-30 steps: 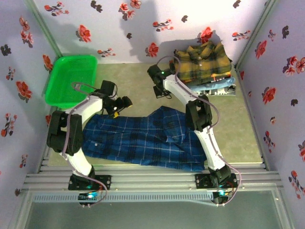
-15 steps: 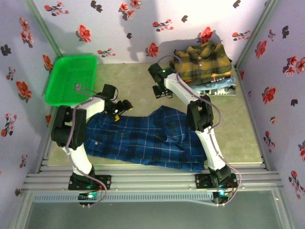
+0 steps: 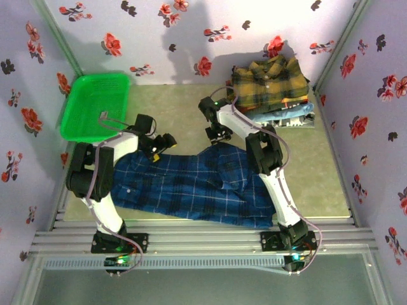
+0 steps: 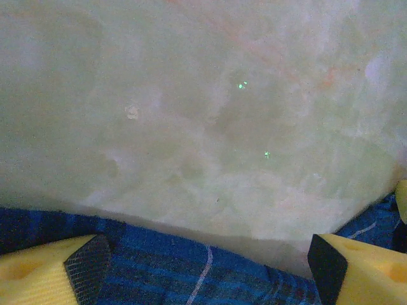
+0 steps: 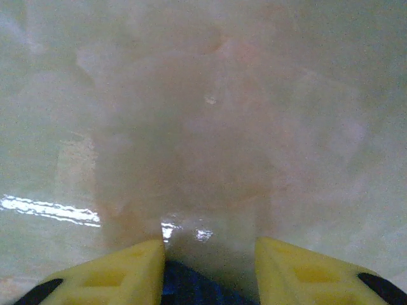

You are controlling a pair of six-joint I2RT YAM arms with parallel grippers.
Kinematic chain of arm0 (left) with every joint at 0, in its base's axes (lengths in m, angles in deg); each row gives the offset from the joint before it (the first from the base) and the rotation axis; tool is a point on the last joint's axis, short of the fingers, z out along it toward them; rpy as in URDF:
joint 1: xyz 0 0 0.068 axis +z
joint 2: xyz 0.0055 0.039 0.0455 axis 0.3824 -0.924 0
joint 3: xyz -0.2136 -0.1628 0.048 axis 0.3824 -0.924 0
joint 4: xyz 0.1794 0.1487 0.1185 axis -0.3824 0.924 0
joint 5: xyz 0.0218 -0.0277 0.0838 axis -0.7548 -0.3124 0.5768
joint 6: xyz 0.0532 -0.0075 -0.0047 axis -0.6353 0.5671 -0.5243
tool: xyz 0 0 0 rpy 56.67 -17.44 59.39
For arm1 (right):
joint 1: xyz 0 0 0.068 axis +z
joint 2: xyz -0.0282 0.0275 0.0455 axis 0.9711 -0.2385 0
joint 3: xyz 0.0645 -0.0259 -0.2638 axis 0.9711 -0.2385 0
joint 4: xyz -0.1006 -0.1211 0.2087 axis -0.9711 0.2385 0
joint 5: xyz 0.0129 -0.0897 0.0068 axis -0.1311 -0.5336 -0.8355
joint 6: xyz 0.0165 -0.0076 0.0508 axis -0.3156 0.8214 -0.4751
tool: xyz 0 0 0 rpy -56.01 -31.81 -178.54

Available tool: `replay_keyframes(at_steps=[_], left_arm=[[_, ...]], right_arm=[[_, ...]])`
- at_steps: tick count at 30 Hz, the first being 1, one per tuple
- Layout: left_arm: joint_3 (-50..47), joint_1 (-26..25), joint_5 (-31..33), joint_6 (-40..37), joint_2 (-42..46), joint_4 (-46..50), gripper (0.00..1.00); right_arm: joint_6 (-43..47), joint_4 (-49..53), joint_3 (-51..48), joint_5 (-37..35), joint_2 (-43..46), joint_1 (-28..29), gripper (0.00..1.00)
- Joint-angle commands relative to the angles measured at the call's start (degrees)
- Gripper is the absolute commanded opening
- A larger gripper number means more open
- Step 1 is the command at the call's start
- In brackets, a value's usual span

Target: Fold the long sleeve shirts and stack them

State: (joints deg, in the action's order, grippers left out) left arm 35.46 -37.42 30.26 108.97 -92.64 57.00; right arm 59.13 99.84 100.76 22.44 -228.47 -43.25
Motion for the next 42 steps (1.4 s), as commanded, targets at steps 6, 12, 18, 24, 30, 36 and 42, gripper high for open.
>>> replay_keyframes(at_steps=[6, 12, 18, 24, 30, 36, 42], left_arm=[[-3.9, 2.3, 2.1, -2.0, -1.2, 5.2, 0.85], [-5.2, 4.3, 2.1, -2.7, -0.4, 5.2, 0.85], [-6.3, 6.3, 2.3, -3.2, 0.9, 5.2, 0.85], [-6.6, 6.8, 2.2, -3.9, 1.0, 5.4, 0.85], [-7.2, 7.3, 2.1, -3.8, 1.0, 4.8, 0.85], [-6.9, 9.0, 2.0, -3.4, 0.7, 4.2, 0.85], [-5.0, 11.6, 1.8, -2.5, -1.3, 3.3, 0.85]], right_arm=[[1.7, 2.2, -0.9, -0.6, -1.4, 0.3, 0.27], [1.3, 2.6, -0.6, 2.3, -0.8, 0.3, 0.00], [-0.5, 2.2, 1.2, 2.2, 1.7, 0.3, 0.00], [-1.7, 2.3, 5.4, 0.5, 3.7, -0.5, 0.00], [-3.6, 0.9, 9.5, -1.8, 6.2, -1.2, 0.00], [-5.0, 1.4, 13.8, -2.6, 8.6, -1.2, 0.00], [-8.7, 3.2, 13.8, -4.5, 13.5, 0.2, 0.00]])
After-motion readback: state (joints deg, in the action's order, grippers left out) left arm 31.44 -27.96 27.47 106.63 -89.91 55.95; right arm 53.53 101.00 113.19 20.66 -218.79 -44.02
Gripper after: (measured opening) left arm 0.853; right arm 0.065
